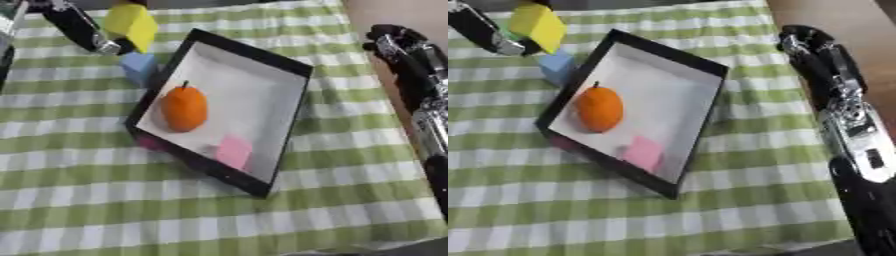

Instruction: Pick up objects on the table and place them in the box.

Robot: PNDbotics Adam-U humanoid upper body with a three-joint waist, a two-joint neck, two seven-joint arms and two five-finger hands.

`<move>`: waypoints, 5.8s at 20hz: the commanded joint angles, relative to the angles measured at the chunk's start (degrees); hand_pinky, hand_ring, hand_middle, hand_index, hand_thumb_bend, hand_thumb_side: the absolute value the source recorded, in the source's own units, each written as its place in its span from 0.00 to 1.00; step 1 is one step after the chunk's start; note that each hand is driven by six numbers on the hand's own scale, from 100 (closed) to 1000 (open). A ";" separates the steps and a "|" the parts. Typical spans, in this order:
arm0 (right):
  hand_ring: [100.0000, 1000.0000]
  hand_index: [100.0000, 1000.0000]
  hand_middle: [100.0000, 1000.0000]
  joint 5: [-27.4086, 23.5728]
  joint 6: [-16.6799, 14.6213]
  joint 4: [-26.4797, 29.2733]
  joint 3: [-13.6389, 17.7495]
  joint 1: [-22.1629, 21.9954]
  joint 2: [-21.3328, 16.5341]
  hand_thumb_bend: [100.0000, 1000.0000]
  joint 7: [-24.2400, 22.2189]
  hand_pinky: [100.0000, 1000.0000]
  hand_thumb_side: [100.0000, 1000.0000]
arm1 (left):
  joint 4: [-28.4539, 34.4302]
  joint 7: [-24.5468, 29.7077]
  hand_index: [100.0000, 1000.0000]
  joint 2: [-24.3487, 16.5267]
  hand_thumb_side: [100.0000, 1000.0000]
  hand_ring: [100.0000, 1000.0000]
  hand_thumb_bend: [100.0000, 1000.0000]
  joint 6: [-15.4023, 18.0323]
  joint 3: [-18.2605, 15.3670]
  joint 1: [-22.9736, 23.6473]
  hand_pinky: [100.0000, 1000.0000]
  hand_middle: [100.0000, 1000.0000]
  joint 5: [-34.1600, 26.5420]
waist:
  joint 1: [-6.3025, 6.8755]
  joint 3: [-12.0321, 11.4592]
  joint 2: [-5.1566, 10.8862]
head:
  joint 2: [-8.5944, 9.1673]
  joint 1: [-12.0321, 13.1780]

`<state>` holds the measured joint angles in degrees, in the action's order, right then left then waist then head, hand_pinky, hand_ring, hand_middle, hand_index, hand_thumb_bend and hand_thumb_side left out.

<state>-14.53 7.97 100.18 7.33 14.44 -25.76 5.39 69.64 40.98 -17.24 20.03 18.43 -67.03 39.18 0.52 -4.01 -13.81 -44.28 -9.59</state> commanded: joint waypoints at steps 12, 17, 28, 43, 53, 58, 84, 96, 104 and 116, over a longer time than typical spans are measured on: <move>0.75 0.72 0.70 -1.07 -0.26 1.37 0.26 2.20 -1.16 0.00 0.19 0.97 0.40 | -8.42 -3.65 0.59 10.48 0.00 0.62 0.38 4.43 2.60 2.59 0.70 0.54 14.55 | -0.07 1.18 1.12 | 0.16 0.90; 0.75 0.71 0.70 -1.09 -0.28 1.40 0.30 2.17 -1.20 0.00 0.24 0.97 0.40 | -11.16 -4.70 0.81 11.83 0.02 0.81 0.64 5.94 2.72 3.89 0.81 0.78 18.20 | -0.03 1.23 1.27 | 0.16 0.67; 0.75 0.71 0.70 -1.38 -0.37 1.38 0.48 1.94 -1.25 0.00 0.64 0.97 0.40 | -8.58 -8.94 0.90 10.68 0.32 0.88 0.84 2.16 -0.20 3.67 0.86 0.84 20.98 | -0.21 1.10 1.63 | 0.16 0.38; 0.75 0.71 0.69 -1.44 -0.28 1.31 0.83 1.47 -1.58 0.00 1.40 0.97 0.40 | -7.21 -11.65 0.89 1.30 0.41 0.85 0.63 -6.94 -6.97 1.84 0.84 0.85 7.63 | -0.19 0.39 1.79 | 0.16 -0.88; 0.75 0.71 0.69 -1.34 -0.29 1.38 0.90 1.26 -1.74 0.00 1.58 0.96 0.40 | -13.73 -13.36 0.85 -6.58 0.26 0.84 0.64 -10.63 -10.54 1.05 0.82 0.81 11.49 | -0.23 0.20 1.41 | 0.16 -1.08; 0.75 0.71 0.69 -1.21 -0.24 1.44 0.75 1.44 -1.79 0.00 1.47 0.96 0.41 | -16.87 -10.88 0.83 -7.21 0.03 0.85 0.70 -8.32 -11.01 1.21 0.84 0.81 10.53 | -0.39 0.54 0.85 | 0.16 -0.26; 0.74 0.71 0.69 -0.47 0.58 1.80 -1.22 4.14 -1.85 0.00 -0.51 0.96 0.42 | -18.39 -5.19 0.77 -8.20 0.00 0.84 0.54 -2.21 -10.35 0.45 0.84 0.79 8.52 | 1.11 5.39 -2.82 | 0.73 4.23; 0.74 0.70 0.69 -0.34 0.93 1.87 -1.50 4.89 -1.95 0.00 -0.69 0.96 0.42 | -18.30 -3.01 0.76 -8.25 0.00 0.85 0.55 -1.10 -9.49 0.17 0.85 0.81 8.18 | 1.99 6.62 -4.01 | 2.27 5.45; 0.74 0.70 0.68 -0.21 1.12 1.88 -1.64 5.12 -1.90 0.00 -0.95 0.96 0.43 | -19.23 -1.58 0.73 -8.18 0.00 0.86 0.50 -0.46 -9.16 0.27 0.85 0.82 9.87 | 2.44 7.45 -4.59 | 2.74 6.18; 0.74 0.70 0.68 -0.37 1.28 1.91 -1.57 5.15 -1.73 0.00 -0.60 0.96 0.43 | -20.15 -0.16 0.72 -7.59 0.00 0.80 0.42 -0.59 -9.03 0.75 0.81 0.73 10.44 | 2.49 7.81 -4.93 | 2.65 6.59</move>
<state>-14.94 9.28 100.88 5.54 18.97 -25.94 4.68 49.10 41.02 -23.72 19.37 9.39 -65.21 49.42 2.53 3.78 -18.90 -42.19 -3.20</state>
